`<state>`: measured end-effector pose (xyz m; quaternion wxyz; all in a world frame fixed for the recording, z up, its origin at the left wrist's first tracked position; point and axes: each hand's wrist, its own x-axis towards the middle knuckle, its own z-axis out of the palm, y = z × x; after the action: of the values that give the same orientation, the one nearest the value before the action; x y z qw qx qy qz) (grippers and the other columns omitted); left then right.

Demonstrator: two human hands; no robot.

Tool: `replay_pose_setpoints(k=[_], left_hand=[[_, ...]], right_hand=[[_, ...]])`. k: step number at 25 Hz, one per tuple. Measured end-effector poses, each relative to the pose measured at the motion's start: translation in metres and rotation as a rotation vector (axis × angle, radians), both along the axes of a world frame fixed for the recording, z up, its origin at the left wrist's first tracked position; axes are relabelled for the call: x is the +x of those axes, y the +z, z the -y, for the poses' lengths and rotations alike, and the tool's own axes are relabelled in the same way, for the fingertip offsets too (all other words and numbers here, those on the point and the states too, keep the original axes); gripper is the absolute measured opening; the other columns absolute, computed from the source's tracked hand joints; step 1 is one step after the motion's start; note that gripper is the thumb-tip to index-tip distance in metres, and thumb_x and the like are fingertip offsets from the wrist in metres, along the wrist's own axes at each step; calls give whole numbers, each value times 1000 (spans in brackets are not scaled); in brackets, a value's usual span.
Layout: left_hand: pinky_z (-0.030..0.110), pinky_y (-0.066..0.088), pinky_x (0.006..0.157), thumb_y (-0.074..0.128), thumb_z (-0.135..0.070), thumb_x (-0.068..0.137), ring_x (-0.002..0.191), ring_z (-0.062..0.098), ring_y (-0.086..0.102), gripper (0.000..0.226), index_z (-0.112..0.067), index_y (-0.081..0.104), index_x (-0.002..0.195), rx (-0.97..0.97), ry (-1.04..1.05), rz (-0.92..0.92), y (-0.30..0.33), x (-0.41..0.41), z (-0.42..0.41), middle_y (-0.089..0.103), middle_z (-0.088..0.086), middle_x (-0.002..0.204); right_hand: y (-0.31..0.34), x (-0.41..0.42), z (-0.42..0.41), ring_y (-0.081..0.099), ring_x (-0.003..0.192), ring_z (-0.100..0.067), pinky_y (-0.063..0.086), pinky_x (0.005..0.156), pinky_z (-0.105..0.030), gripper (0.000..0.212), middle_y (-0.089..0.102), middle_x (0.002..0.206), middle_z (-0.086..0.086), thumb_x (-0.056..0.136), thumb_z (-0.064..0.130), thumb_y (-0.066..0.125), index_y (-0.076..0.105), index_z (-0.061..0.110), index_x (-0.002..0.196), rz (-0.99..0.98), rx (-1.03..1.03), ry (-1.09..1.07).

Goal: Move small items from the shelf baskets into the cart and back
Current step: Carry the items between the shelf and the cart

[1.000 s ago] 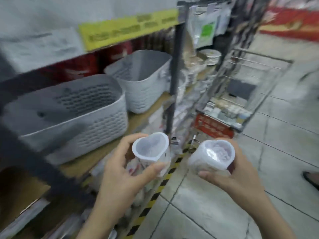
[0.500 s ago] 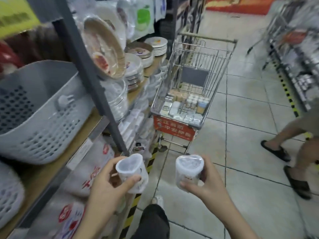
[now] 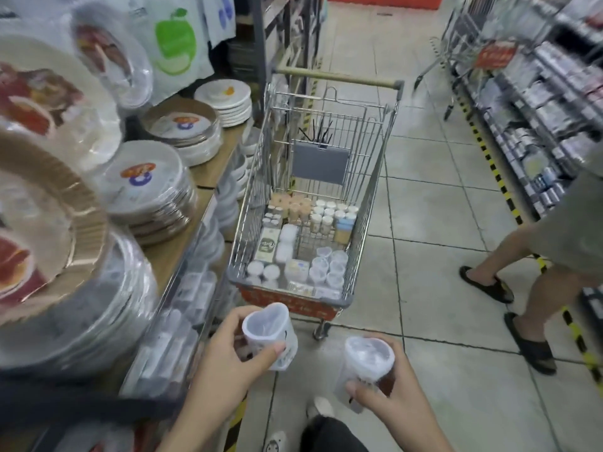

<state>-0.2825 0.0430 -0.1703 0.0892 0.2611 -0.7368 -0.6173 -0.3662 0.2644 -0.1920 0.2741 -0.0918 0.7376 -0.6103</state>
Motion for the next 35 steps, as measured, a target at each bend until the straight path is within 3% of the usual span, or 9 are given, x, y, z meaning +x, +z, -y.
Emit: replay_pose_setpoints(k=[5,10,16,18,21,24,29,35], left_hand=[[30,52,81,82,-16,70,91,9,66,42,-29,61,104,53,16,32,-16,-83,9,69,-11,101],[17,50,66,79,-10,74,80,1,65,38,-30,62,102,36,55,121,-36,-163,35,69,-16,92],[26,52,72,83,-21,70,86,11,66,41,-28,64,106,-16,56,242,-83,-259,82,70,-9,95],[29,54,73,84,-23,69,87,12,66,46,-25,63,111,-17,33,262,-106,-298,97,68,-9,101],[14,46,62,80,-17,74,82,3,63,39,-25,61,107,-1,-5,271,-147,-356,114,66,-12,98],[10,40,59,78,-18,76,82,-4,56,35,-29,56,101,-38,-79,296,-189,-403,127,59,-19,91],[26,45,71,77,-23,76,91,12,57,42,-26,56,112,-75,-158,396,-260,-462,138,60,-12,100],[32,49,83,79,-15,71,100,20,57,50,-19,58,116,-81,-278,434,-343,-504,132,63,0,109]], right_hand=[[-17,-91,3,60,79,-5,49,71,-18,53,65,88,14,56,16,73,53,26,104,34,12,-60],[-31,-175,34,60,82,-1,51,76,-24,59,64,93,17,45,37,75,55,24,99,18,82,-56],[-79,-253,102,58,75,10,44,59,-7,54,63,94,7,64,5,84,50,20,103,35,173,-98],[-101,-281,125,60,80,6,49,64,-13,52,63,97,9,66,11,84,51,25,103,47,186,-128],[-141,-326,155,62,81,-2,53,69,-22,44,64,93,8,66,17,85,53,29,93,34,247,-210],[-182,-366,177,61,85,-8,53,73,-31,48,62,95,5,62,20,86,54,28,97,-2,322,-360],[-242,-414,195,57,86,-9,41,63,-20,48,57,98,9,71,14,80,47,24,105,53,475,-428],[-302,-462,201,54,96,-15,46,81,-30,48,51,113,3,76,10,72,42,27,109,-77,646,-200]])
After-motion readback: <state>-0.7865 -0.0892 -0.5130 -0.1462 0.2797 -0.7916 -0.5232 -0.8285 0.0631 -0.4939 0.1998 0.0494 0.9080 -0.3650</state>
